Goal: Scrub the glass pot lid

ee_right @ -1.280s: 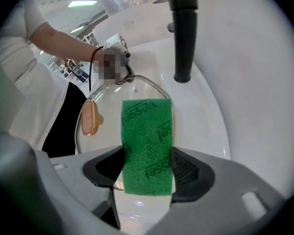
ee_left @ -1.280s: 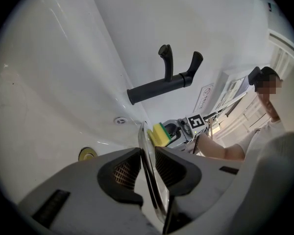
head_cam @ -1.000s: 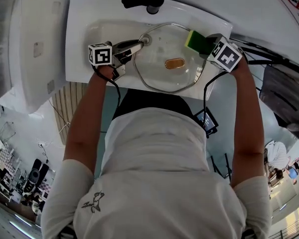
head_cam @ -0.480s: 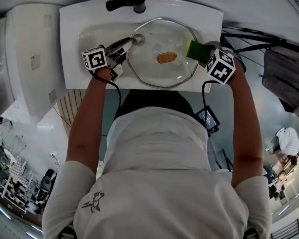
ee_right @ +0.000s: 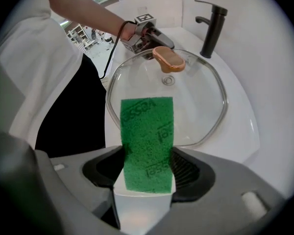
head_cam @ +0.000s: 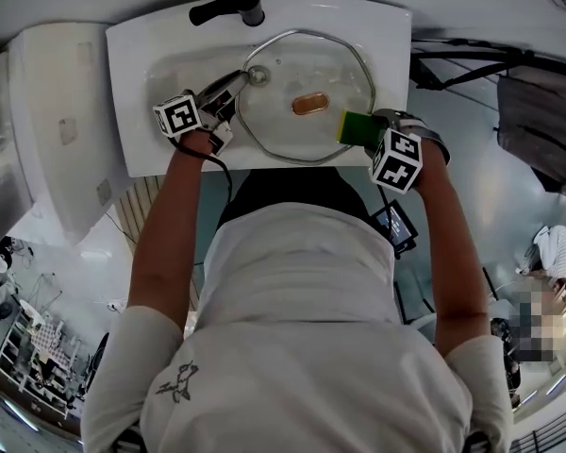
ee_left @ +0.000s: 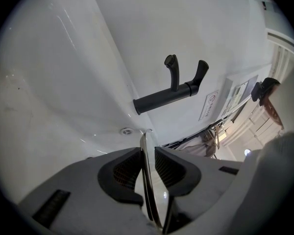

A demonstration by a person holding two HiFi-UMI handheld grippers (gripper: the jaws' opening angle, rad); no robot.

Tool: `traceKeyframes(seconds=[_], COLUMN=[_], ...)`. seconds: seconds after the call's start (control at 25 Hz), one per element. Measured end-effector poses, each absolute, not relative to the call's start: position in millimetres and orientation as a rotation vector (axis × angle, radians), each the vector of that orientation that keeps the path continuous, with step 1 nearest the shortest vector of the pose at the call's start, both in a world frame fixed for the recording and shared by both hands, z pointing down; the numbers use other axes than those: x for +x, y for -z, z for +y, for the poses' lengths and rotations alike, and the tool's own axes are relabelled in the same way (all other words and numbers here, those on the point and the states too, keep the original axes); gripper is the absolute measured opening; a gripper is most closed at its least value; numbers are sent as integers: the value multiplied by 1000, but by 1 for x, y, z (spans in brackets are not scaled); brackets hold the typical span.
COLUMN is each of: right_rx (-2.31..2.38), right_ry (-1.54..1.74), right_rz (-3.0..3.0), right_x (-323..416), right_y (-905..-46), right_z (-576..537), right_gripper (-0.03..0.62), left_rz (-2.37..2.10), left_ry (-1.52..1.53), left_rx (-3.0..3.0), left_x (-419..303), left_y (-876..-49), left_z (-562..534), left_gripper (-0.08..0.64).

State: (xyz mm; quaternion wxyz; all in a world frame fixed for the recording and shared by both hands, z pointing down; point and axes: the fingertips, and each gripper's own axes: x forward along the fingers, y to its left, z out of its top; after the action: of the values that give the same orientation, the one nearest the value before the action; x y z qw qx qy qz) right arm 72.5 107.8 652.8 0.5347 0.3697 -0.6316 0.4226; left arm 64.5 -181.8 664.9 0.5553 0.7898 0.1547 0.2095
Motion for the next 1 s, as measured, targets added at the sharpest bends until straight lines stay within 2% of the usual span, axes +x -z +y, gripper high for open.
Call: traceKeyframes(seconds=[0.56,1.0], right_rx=[1199,1484], right_ry=[-989,-974], right_rz=[-1402,-1351], right_x=[89,102], right_y=[-618,-574], right_z=[103,81], right_gripper=[294,295], left_rz=[418,311], left_ry=[-530,-551], left_rx=[1881,2005], left_x=[67,54], left_y=[-661,-640], left_z=[-178,-221], left_gripper=[97,115])
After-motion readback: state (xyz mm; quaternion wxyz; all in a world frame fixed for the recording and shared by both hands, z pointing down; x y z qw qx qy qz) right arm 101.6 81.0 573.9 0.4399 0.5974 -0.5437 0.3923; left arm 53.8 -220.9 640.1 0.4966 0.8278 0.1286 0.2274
